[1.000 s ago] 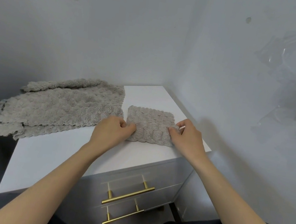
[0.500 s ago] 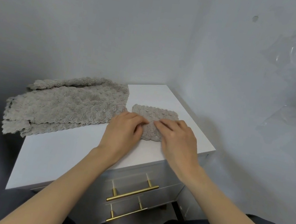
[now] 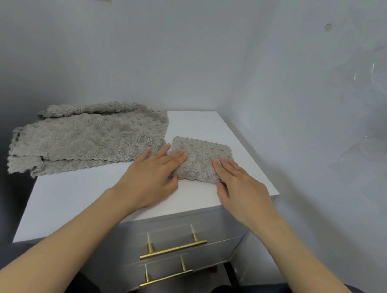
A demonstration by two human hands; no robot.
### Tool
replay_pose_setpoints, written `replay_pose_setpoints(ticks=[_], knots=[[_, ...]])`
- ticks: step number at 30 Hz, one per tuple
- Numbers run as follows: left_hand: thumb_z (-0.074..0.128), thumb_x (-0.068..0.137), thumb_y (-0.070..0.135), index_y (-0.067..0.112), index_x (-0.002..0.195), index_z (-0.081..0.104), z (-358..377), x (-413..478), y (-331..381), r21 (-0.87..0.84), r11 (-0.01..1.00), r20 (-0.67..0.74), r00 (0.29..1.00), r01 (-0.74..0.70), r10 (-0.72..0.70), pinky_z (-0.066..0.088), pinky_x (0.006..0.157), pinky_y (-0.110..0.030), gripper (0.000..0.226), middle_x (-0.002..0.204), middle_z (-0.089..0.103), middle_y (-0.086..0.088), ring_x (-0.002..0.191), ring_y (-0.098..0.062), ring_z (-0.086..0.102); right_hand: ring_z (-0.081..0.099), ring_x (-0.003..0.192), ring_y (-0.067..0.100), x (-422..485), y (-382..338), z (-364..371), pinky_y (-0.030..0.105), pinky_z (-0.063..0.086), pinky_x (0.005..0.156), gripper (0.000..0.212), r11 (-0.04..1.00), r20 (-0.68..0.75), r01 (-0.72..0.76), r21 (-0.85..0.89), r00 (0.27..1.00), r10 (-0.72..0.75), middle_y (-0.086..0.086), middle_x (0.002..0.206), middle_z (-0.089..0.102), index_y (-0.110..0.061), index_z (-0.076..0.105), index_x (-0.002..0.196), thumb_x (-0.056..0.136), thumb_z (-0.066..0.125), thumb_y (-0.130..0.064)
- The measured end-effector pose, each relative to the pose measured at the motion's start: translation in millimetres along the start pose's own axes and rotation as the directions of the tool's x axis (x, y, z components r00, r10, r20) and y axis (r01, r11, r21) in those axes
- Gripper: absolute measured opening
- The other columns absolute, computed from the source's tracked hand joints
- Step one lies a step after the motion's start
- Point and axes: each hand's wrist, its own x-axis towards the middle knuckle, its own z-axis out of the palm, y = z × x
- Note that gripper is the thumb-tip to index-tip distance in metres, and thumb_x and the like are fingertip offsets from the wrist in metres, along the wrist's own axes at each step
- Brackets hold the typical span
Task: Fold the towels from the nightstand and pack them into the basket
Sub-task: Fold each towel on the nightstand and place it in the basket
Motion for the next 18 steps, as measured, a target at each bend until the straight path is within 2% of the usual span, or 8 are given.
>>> replay_pose_setpoints(ticks=[2, 5, 7, 9, 11, 12, 14, 18], knots=[[0.033, 0.099, 0.034, 0.034, 0.152, 0.010, -0.7, 0.4, -3.0, -0.026, 1.000, 0.014, 1.000, -0.006, 0.006, 0.001, 0.120, -0.038, 0.058, 0.158, 0.010, 0.019, 0.146, -0.005, -0.002, 0.016, 0.146, 0.009, 0.6, 1.7, -0.4, 0.028, 0.024, 0.114, 0.052, 1.000, 0.019, -0.004, 0.023, 1.000, 0.003, -0.009, 0.158, 0.020, -0.029, 0.020, 0.152, 0.102, 0.033, -0.027], [0.036, 0.098, 0.030, 0.032, 0.152, 0.017, -1.6, 1.3, -5.8, -0.075, 0.997, -0.006, 1.000, -0.015, 0.014, 0.006, 0.120, -0.036, 0.056, 0.157, 0.020, 0.016, 0.146, -0.006, 0.007, 0.019, 0.144, 0.007, 2.9, 5.7, -1.3, 0.030, 0.035, 0.107, 0.053, 0.999, 0.022, -0.020, 0.043, 1.000, 0.019, -0.011, 0.157, 0.023, -0.027, 0.022, 0.151, 0.100, 0.036, -0.025], [0.038, 0.097, 0.030, 0.029, 0.149, 0.027, -2.0, 3.0, -6.6, -0.094, 0.995, -0.065, 0.998, -0.025, 0.019, 0.014, 0.118, -0.033, 0.053, 0.151, 0.037, 0.010, 0.143, -0.010, 0.023, 0.027, 0.141, 0.009, 5.9, 11.9, -4.0, 0.032, 0.041, 0.103, 0.054, 0.996, 0.044, -0.015, 0.092, 0.999, 0.011, -0.011, 0.155, 0.028, -0.028, 0.027, 0.150, 0.098, 0.039, -0.021], [0.042, 0.096, 0.029, 0.027, 0.143, 0.040, -2.6, 5.4, -7.6, -0.159, 0.987, -0.109, 0.994, -0.025, 0.007, 0.028, 0.107, -0.033, 0.047, 0.128, 0.058, 0.004, 0.126, -0.016, 0.045, 0.036, 0.135, 0.014, 9.8, 17.8, -7.8, 0.033, 0.039, 0.104, 0.055, 0.978, 0.077, -0.025, 0.206, 0.997, 0.010, -0.008, 0.151, 0.037, -0.029, 0.032, 0.148, 0.096, 0.041, -0.014], [0.044, 0.096, 0.028, 0.022, 0.126, 0.056, -3.8, 7.8, -7.7, -0.276, 0.961, -0.108, 0.993, 0.011, -0.043, 0.039, 0.094, -0.032, 0.033, 0.107, 0.065, -0.001, 0.104, -0.020, 0.055, 0.047, 0.124, 0.019, 13.4, 20.5, -9.7, 0.033, 0.039, 0.100, 0.051, 0.946, 0.081, -0.047, 0.321, 0.996, 0.022, -0.002, 0.139, 0.052, -0.025, 0.042, 0.143, 0.095, 0.042, -0.010], [0.044, 0.096, 0.028, 0.017, 0.110, 0.060, -3.6, 10.1, -8.6, -0.336, 0.941, -0.102, 0.992, 0.035, -0.073, 0.043, 0.090, -0.035, 0.024, 0.102, 0.066, -0.005, 0.097, -0.023, 0.057, 0.052, 0.114, 0.020, 14.8, 20.8, -9.9, 0.030, 0.041, 0.093, 0.046, 0.926, 0.064, -0.062, 0.372, 0.997, 0.041, 0.001, 0.127, 0.060, -0.023, 0.047, 0.139, 0.094, 0.044, -0.010], [0.046, 0.097, 0.030, 0.006, 0.093, 0.057, -3.0, 14.5, -9.4, -0.441, 0.894, -0.092, 0.988, 0.074, -0.127, 0.045, 0.082, -0.039, 0.026, 0.093, 0.066, -0.007, 0.089, -0.024, 0.058, 0.056, 0.093, 0.018, 17.0, 21.4, -10.7, 0.023, 0.038, 0.074, 0.035, 0.871, 0.031, -0.120, 0.476, 0.992, 0.119, 0.003, 0.102, 0.066, -0.020, 0.056, 0.128, 0.094, 0.049, -0.012], [0.052, 0.095, 0.029, 0.021, 0.071, 0.046, -0.6, 20.9, -9.2, -0.570, 0.813, -0.089, 0.974, 0.121, -0.207, 0.032, 0.058, -0.024, 0.025, 0.069, 0.053, 0.010, 0.062, -0.004, 0.046, 0.055, 0.075, 0.010, 20.7, 23.6, -15.4, 0.011, 0.036, 0.064, 0.018, 0.765, 0.018, -0.200, 0.612, 0.971, 0.240, 0.003, 0.093, 0.067, -0.013, 0.064, 0.108, 0.091, 0.059, -0.015]])
